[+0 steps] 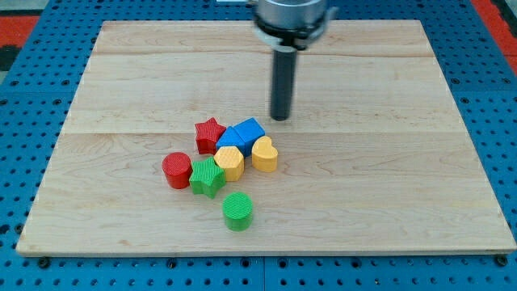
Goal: Nudge the yellow heart a bit left
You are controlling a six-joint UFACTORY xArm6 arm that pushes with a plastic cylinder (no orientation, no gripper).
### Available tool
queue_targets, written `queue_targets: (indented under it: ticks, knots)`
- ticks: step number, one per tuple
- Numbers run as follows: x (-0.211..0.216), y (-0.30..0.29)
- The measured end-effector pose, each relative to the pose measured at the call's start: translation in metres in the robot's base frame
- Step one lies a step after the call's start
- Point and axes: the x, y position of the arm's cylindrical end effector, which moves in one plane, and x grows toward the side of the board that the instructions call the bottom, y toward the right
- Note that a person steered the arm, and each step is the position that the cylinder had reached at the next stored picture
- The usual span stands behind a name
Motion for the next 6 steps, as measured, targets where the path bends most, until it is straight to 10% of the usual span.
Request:
queue_targets:
  ticks: [6]
  knots:
    - [0.109,0.029]
